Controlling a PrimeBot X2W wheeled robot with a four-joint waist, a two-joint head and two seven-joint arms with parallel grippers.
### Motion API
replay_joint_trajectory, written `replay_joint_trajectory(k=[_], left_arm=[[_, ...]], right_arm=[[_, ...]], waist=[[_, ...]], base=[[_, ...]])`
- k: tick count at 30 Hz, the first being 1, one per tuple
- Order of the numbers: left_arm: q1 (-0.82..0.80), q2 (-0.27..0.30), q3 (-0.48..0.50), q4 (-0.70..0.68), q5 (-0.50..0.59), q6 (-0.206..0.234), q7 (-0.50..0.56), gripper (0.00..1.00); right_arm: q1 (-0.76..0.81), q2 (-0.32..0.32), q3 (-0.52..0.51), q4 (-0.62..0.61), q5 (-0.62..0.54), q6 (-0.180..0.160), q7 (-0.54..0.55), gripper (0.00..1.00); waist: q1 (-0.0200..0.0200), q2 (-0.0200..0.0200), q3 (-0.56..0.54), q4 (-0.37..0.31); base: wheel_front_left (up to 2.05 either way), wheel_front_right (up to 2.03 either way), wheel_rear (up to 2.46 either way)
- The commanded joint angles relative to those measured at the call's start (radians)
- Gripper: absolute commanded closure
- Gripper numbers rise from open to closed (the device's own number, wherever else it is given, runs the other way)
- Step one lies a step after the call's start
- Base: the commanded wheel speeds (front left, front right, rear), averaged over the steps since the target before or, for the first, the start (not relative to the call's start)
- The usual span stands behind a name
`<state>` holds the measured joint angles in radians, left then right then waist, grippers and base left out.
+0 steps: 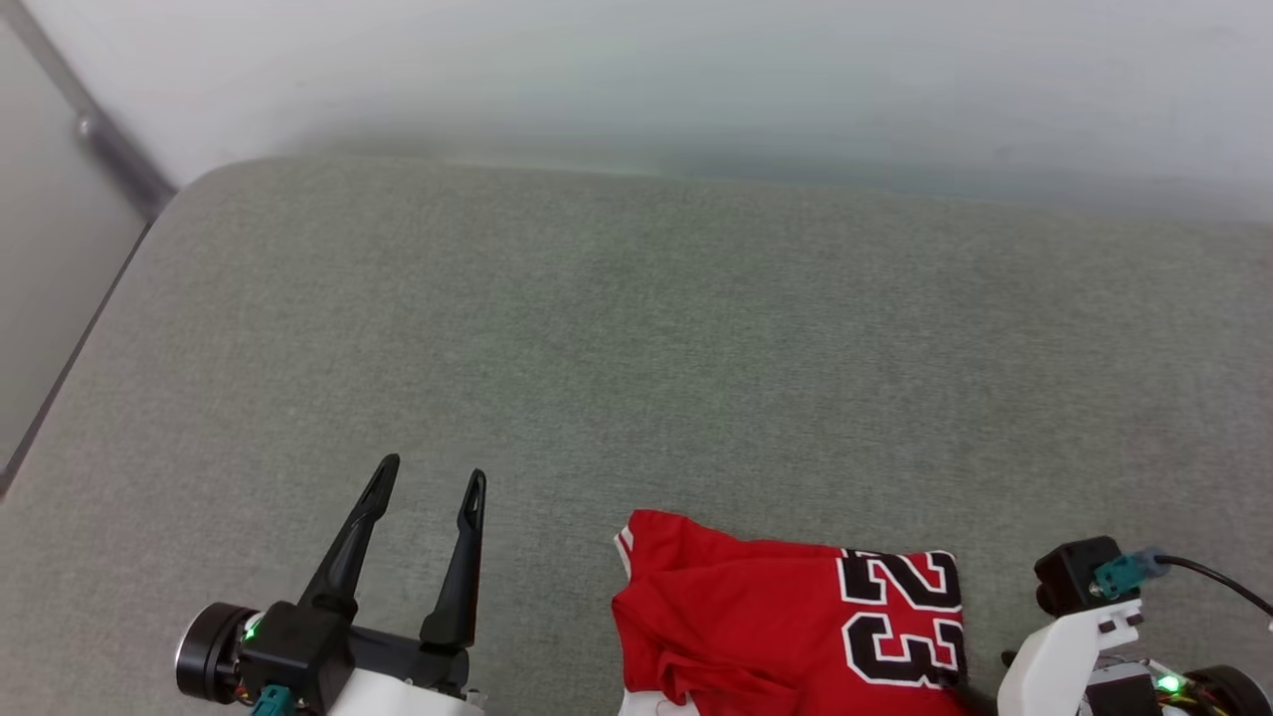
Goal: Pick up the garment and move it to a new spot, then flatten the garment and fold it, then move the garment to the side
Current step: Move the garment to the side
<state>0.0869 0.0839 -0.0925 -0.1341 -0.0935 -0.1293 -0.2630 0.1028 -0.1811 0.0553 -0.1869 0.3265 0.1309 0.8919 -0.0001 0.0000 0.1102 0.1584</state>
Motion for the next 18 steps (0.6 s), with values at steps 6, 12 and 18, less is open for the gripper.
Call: replay_joint_trajectory(k=[6,12,18], left_arm=[[-0.031,0.003,-0.012,0.0,-0.006,-0.001,-0.002,0.0],[-0.034,-0.001,-0.022,0.005,-0.001,-0.001,-0.002,0.0],[-0.04,0.002,-0.041,0.021,-0.003,-0.001,-0.002,0.0]], right_arm=[[-0.039,0.036,0.003,0.057,-0.034,0.0,0.078,0.0],[-0.061,0.059,0.027,0.139,-0.047,0.0,0.096,0.0],[-0.067,0.05,0.1,0.223,-0.053,0.001,0.089,1.0]], waist=[[0.0001,0.0,0.046,0.056],[0.0001,0.0,0.067,0.088],[0.0001,0.0,0.069,0.1]], base=[[0.0,0.0,0.0],[0.0,0.0,0.0],[0.0,0.0,0.0]])
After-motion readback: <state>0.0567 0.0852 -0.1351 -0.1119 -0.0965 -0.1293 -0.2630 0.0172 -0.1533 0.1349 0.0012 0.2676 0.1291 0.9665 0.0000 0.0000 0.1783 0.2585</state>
